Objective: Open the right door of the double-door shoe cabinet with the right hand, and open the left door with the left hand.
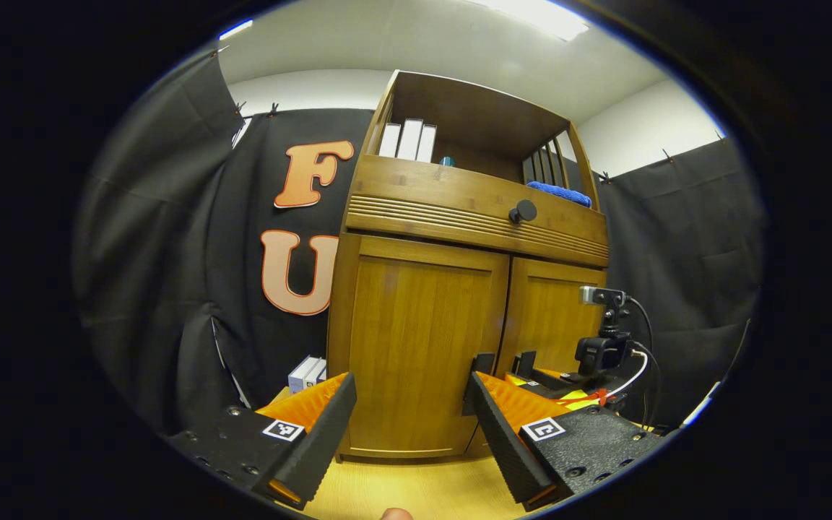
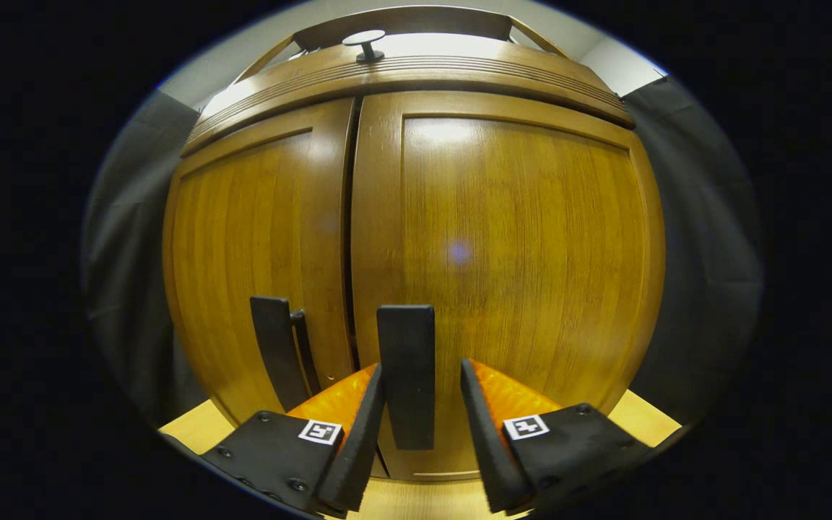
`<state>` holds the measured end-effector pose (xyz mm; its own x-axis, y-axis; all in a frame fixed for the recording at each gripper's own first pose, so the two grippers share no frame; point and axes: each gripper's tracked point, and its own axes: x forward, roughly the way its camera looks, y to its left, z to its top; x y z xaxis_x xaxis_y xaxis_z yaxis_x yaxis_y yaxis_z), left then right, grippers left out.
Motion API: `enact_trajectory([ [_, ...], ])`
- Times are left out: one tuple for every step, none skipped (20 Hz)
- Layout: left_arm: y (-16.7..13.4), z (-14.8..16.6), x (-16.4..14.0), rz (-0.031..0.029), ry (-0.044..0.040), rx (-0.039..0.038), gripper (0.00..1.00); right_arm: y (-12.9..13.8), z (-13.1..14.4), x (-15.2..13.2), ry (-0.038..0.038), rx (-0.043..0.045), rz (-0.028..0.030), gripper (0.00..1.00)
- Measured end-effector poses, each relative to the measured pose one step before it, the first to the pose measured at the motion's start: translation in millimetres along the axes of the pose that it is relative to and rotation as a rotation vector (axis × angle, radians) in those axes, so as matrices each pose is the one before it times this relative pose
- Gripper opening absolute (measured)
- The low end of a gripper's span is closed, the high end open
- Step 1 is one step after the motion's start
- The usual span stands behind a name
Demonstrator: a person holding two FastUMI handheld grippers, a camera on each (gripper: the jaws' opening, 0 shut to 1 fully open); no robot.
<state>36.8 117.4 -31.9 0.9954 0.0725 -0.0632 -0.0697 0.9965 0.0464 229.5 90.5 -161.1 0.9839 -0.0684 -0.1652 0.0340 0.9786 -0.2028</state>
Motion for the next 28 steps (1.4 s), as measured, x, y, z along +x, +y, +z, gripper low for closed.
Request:
enact_trajectory([
  [1.11,-1.33,-0.11,0.00061,0.00230,-0.00599,0.94,0.11,-3.73,-0.50,0.00980,0.00465,0.00028,0.61],
  [0.11,-2.29,-0.61,-0.00256,0.00413,-0.00655,0.94,2.50,-4.22,4.88,0.00559,0.00578,0.00905,0.64],
  [0.47,-0.91,-0.80,-0.00141,0.00328,-0.00470,0.94,2.66,1.42,-0.66,0.00324,0.00588,-0.00400,0.64],
  [1.15,-0.51,-0.74,-0.00033,0.00053,-0.00240,0.97,1.52,0.49,-0.47,0.00050,-0.00508,0.00010,0.42],
  [1.46,1.10,-1.08,0.00058,-0.00376,-0.00271,0.94,-1.59,0.17,-0.07,-0.00085,-0.00904,-0.00932,0.46],
  [0.91,0.12,-1.00,0.00007,-0.00307,-0.00156,0.97,-0.28,0.22,-3.05,-0.00017,-0.00119,-0.00476,0.46],
  [1.82,0.16,-0.95,0.00261,-0.00324,-0.00185,0.97,-0.08,0.43,1.86,0.00069,-0.00007,-0.00014,0.44],
  [1.55,-0.69,0.21,0.00484,-0.00024,-0.00258,0.94,-0.34,0.30,-1.41,-0.00091,0.00809,0.00322,0.33],
  [2.33,-1.47,-0.05,0.00583,0.00382,-0.00505,0.94,1.04,-0.03,-0.20,0.00061,0.00295,0.00564,0.35],
  [1.57,-2.51,1.01,0.00613,0.00685,-0.00517,0.94,-0.20,-0.27,-2.12,0.00115,0.00340,0.00745,0.35],
  [1.36,-2.21,0.73,0.00529,0.00692,-0.00484,0.92,-0.34,-0.26,-2.48,0.00120,0.00343,0.00683,0.35],
  [0.08,-1.97,-0.27,0.00411,0.00582,-0.00383,0.92,-0.72,-0.84,-3.82,-0.00083,0.00237,0.00726,0.35],
  [-0.18,-1.87,0.06,0.00179,0.00445,-0.00124,0.94,-0.34,-0.79,-4.49,-0.00172,-0.00071,0.00677,0.35],
  [-2.10,-1.28,0.08,-0.00082,0.00247,0.00091,0.94,-0.49,0.34,-4.08,-0.00280,-0.00040,0.00496,0.35],
  [-2.48,0.66,-1.51,-0.00286,0.00032,0.00277,0.94,0.55,3.89,-0.74,-0.00288,-0.00102,0.00540,0.35],
  [-2.60,0.48,-2.13,-0.00397,-0.00237,0.00352,0.97,-0.47,0.15,-4.23,0.00031,-0.00059,0.00581,0.35],
  [-3.24,2.25,-3.00,-0.00538,-0.00389,0.00287,0.97,-1.24,0.49,-5.96,0.00059,0.00020,0.00752,0.35],
  [-4.11,1.10,-0.96,-0.00576,-0.00564,0.00061,0.97,-0.51,0.59,-5.34,0.00152,-0.00369,0.00987,0.35],
  [-3.16,2.72,-2.79,-0.00449,-0.00655,0.00064,0.97,-0.67,0.05,-4.97,0.00029,-0.00672,0.01039,0.30],
  [-2.65,2.75,-2.60,-0.00304,-0.00732,0.00225,0.94,-1.42,0.89,-4.30,0.00144,-0.00220,0.00903,0.35],
  [-2.01,2.05,-1.76,-0.00115,-0.00588,0.00229,0.94,-1.09,0.48,-3.97,0.00089,-0.00097,0.00730,0.35],
  [-1.90,1.60,-2.27,-0.00136,-0.00370,0.00030,0.94,-1.34,0.30,-4.06,0.00011,-0.00006,0.00573,0.30],
  [-1.74,0.77,-2.16,-0.00013,-0.00088,-0.00030,0.94,0.65,0.13,-1.56,-0.00309,-0.00245,0.00425,0.30],
  [-2.04,-0.11,-1.33,-0.00027,0.00044,0.00127,0.94,-1.61,-1.04,-6.76,-0.00218,-0.00636,0.00310,0.35],
  [-0.67,0.50,-1.52,0.00309,0.00134,0.00171,0.94,-2.15,-0.69,-6.71,-0.00391,-0.00168,0.00221,0.29],
  [-0.44,0.53,-1.07,0.00467,0.00021,0.00213,0.94,-2.06,0.32,-4.75,-0.00155,0.00053,0.00112,0.35],
  [0.05,1.20,-2.00,0.00425,-0.00157,0.00222,0.94,-2.11,-0.31,-5.30,-0.00126,0.00030,0.00150,0.40],
  [-0.82,1.37,-1.45,0.00342,-0.00256,0.00150,0.94,-1.74,-0.58,-4.87,-0.00241,0.00142,0.00210,0.30],
])
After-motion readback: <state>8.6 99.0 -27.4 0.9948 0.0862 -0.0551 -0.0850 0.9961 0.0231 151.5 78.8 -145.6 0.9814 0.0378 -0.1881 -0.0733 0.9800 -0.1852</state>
